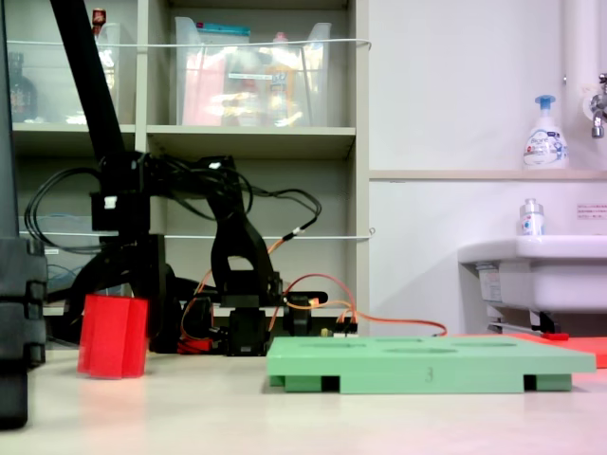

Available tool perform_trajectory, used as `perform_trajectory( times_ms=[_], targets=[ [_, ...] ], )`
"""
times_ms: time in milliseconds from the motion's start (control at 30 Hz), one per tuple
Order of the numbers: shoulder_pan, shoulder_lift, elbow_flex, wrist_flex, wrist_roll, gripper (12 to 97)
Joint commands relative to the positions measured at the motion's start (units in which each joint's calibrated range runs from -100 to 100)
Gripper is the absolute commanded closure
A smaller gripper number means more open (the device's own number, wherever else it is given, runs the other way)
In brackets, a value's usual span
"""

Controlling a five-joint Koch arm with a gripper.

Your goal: Put the cross columnar block into the corresponding hole

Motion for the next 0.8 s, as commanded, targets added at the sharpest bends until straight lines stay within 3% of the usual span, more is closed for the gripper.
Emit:
perform_trajectory(
  times_ms=[0, 300, 767],
  targets=[
    [-0.63, 0.3, 0.72, -1.37, 0.29, 73.0],
    [-0.05, -8.5, 0.53, -1.37, 1.42, 73.0],
    [3.86, -43.42, -7.45, -1.37, 4.74, 73.0]
  ],
)
